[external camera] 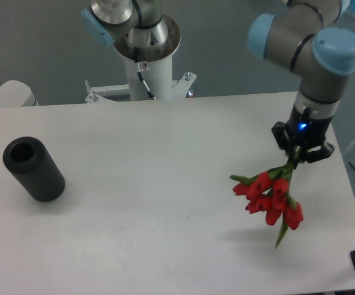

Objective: Pick up the flowers from the table
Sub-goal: 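Lift the gripped tulip bouquet up off the table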

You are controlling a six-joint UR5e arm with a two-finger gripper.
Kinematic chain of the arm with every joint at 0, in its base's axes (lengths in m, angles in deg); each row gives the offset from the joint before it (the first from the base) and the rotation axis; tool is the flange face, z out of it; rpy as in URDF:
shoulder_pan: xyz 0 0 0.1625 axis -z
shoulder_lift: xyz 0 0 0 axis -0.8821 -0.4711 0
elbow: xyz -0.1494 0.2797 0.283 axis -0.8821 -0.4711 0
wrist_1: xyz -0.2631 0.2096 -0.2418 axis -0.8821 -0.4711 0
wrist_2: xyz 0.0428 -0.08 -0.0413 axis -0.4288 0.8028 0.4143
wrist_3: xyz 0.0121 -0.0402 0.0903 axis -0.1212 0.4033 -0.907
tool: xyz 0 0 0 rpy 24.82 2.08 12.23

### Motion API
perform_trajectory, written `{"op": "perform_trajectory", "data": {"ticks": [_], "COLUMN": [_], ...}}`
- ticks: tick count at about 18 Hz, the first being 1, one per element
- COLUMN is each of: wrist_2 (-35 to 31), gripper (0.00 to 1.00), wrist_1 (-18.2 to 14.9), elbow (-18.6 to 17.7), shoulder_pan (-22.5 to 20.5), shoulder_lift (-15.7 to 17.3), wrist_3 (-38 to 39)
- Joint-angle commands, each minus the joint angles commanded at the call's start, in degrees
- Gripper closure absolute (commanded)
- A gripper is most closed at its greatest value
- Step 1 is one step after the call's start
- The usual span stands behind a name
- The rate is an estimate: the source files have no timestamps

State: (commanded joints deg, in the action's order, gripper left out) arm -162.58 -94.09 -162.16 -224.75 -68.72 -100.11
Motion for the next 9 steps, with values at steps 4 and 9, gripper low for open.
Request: {"op": "perform_trajectory", "data": {"ticks": [4, 9], "wrist_2": [0.8, 0.9], "gripper": [0.97, 0.97], "wrist_1": [0.1, 0.2], "elbow": [0.1, 0.3], "shoulder_pan": [-0.7, -0.7], "shoulder_lift": [0.1, 0.1], "wrist_3": [-0.8, -0.8]}}
